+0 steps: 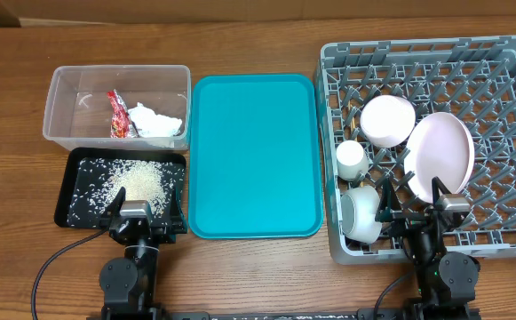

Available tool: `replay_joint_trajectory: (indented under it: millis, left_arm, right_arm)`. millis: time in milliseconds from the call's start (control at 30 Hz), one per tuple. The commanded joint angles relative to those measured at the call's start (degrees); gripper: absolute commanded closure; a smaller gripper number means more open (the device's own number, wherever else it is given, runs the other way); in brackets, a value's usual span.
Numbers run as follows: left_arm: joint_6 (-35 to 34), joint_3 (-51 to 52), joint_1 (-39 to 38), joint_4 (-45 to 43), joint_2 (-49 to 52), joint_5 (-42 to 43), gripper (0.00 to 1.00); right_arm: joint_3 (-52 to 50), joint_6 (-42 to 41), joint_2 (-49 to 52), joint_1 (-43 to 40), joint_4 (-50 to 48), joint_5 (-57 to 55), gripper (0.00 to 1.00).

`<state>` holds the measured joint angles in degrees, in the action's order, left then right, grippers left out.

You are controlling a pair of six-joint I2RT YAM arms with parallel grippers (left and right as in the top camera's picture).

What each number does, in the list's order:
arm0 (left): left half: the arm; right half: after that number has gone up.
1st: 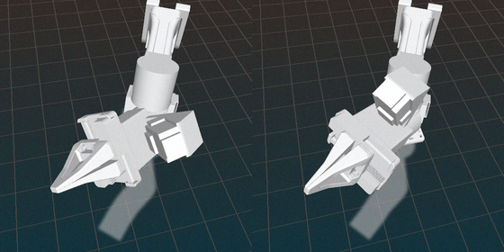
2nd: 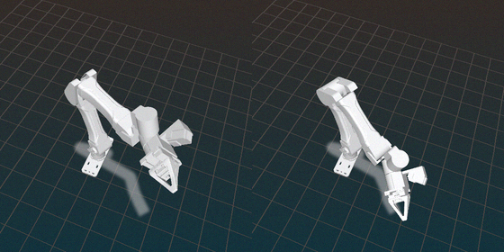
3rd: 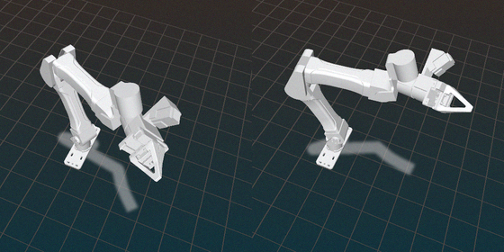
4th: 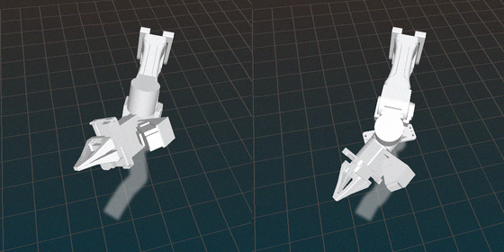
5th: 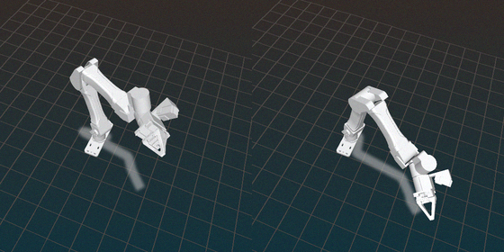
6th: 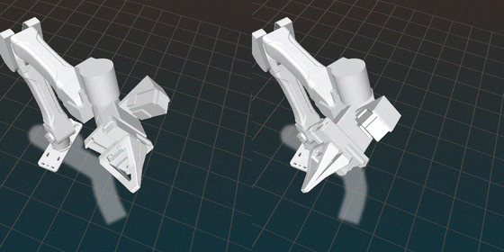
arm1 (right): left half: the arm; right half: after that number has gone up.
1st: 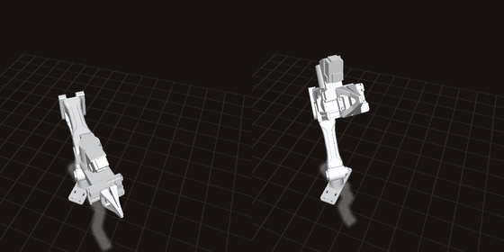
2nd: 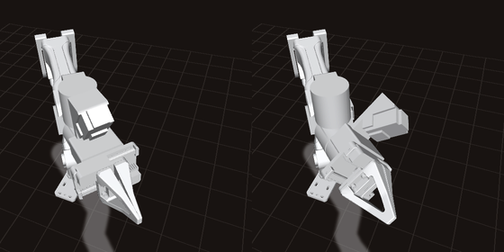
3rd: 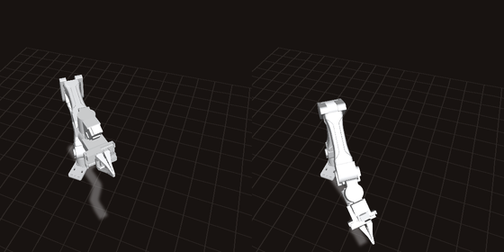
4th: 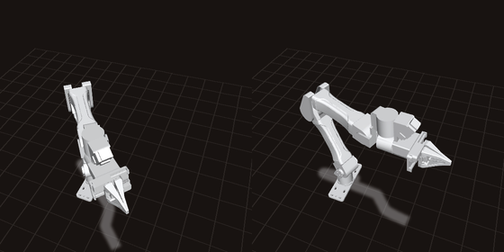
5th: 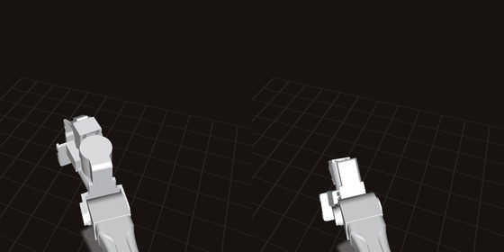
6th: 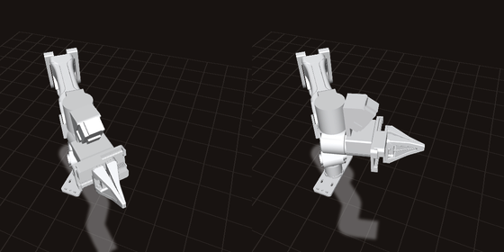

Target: Sort waste into correct bins and load items into the dishwasher

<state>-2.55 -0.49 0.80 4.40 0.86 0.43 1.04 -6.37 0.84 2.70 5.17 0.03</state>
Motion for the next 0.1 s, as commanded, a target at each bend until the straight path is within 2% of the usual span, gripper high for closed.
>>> replay_joint_trajectory:
  millis: [0,67]
  left_arm:
    - [1.3,0.2,0.3,0.0,-0.6,-0.4,0.00]
    - [1.3,0.2,0.3,0.0,-0.6,-0.4,0.00]
  right_arm:
    - [-0.6,0.0,-0.7,-0.2,-0.3,0.3,0.00]
    - [-0.6,0.0,-0.7,-0.2,-0.3,0.3,0.00]
